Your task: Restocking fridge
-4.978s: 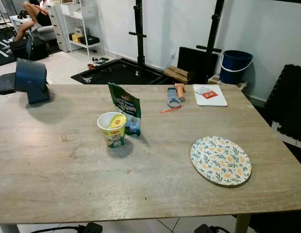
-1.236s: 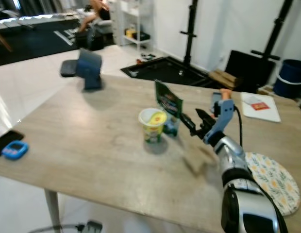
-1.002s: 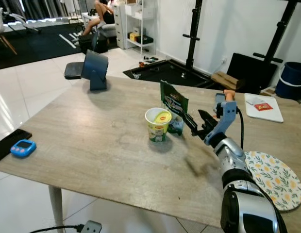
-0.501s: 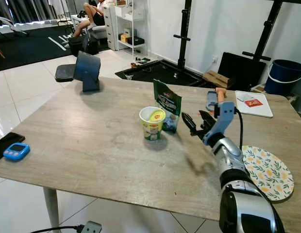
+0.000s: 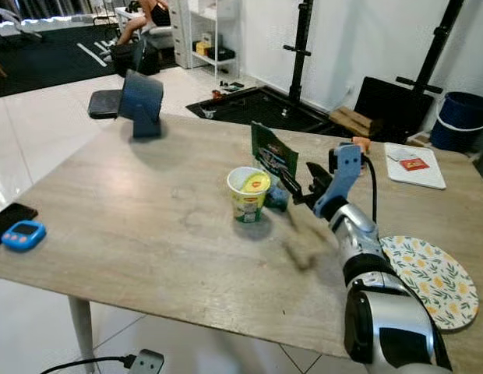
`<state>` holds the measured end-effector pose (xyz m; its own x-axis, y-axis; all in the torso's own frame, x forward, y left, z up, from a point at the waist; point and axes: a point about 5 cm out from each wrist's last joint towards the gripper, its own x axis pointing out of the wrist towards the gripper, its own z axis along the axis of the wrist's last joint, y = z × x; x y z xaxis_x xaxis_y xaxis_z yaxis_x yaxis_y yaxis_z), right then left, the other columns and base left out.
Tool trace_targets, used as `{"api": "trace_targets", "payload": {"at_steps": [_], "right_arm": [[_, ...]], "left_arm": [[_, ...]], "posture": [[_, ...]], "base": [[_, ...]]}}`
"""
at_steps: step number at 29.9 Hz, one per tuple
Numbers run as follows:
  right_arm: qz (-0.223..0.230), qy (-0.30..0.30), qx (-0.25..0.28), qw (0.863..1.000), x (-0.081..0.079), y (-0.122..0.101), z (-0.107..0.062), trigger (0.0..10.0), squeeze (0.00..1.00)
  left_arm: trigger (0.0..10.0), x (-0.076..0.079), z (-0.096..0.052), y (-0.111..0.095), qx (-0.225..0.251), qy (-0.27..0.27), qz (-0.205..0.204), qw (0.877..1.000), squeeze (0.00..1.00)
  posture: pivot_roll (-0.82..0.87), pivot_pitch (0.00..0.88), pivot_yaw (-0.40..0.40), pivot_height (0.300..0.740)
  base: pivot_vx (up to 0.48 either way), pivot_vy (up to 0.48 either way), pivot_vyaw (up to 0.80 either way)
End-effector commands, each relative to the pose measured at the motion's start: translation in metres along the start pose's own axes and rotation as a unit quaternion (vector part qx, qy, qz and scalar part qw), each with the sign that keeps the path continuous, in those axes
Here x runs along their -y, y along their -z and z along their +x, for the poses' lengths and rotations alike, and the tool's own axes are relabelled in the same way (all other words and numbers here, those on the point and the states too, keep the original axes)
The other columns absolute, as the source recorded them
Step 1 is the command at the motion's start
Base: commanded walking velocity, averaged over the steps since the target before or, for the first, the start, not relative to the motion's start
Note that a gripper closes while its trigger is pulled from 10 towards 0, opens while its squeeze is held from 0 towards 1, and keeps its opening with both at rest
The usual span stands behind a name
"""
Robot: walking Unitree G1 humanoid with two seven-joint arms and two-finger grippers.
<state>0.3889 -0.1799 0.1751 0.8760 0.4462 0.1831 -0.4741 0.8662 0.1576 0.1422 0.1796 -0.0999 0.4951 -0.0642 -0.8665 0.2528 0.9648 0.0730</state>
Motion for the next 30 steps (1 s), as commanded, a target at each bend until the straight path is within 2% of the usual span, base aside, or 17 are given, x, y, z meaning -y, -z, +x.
{"api": "trace_targets", "payload": {"at_steps": [1, 17, 30], "right_arm": [[0.003, 0.003, -0.009, 1.000, -0.001, 0.002, 0.001, 10.0, 0.00], [0.022, 0.016, -0.017, 0.999, -0.015, 0.008, 0.014, 10.0, 0.00], [0.031, 0.021, -0.011, 0.999, -0.024, 0.004, 0.024, 10.0, 0.00]], "left_arm": [[10.0, 0.006, -0.014, 0.058, -0.102, 0.012, 0.006, 0.995, 0.00], [10.0, 0.003, -0.024, 0.079, -0.113, 0.006, 0.002, 0.994, 0.00], [10.0, 0.005, -0.027, 0.085, -0.113, 0.006, -0.002, 0.994, 0.00]], "posture": [[0.09, 0.117, -0.073, 0.740], [0.17, 0.197, -0.081, 0.740], [0.17, 0.212, -0.085, 0.740]], "base": [[0.000, 0.000, 0.00], [0.000, 0.000, 0.00], [0.000, 0.000, 0.00]]}}
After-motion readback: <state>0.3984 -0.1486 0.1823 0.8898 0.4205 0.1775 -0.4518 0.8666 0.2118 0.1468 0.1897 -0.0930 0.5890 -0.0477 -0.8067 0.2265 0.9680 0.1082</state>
